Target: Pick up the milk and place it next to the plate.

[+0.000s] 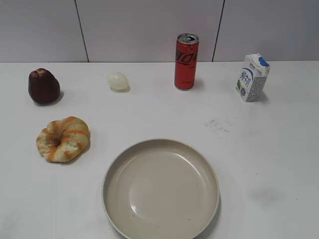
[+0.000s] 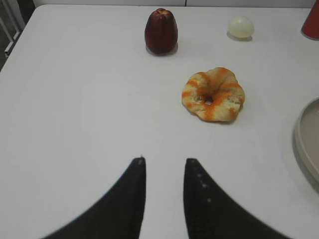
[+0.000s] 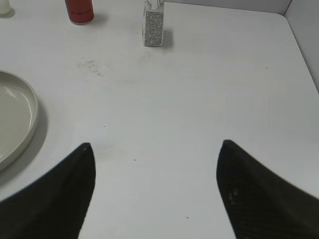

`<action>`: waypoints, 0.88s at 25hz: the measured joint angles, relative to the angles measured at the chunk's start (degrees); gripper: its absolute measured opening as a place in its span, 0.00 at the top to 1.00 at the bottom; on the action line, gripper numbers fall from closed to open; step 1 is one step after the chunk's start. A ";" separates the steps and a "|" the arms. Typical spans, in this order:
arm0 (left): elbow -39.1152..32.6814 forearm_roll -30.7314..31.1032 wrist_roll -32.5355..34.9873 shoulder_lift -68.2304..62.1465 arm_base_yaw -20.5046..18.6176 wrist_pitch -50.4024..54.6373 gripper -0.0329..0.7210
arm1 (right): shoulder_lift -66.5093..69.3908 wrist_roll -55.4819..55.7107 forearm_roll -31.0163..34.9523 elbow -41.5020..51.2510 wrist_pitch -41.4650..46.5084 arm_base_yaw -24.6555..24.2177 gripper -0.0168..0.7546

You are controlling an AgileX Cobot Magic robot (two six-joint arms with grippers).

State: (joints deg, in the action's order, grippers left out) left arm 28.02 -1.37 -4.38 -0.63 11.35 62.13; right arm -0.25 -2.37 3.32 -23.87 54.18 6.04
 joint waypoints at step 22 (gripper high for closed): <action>0.00 0.00 0.00 0.00 0.00 0.00 0.68 | 7.87 1.98 -0.71 -1.45 -23.76 0.00 0.24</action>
State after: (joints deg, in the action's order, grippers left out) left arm 28.02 -1.37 -4.38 -0.63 11.35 62.13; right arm 7.62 -0.39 2.60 -25.32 30.42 6.04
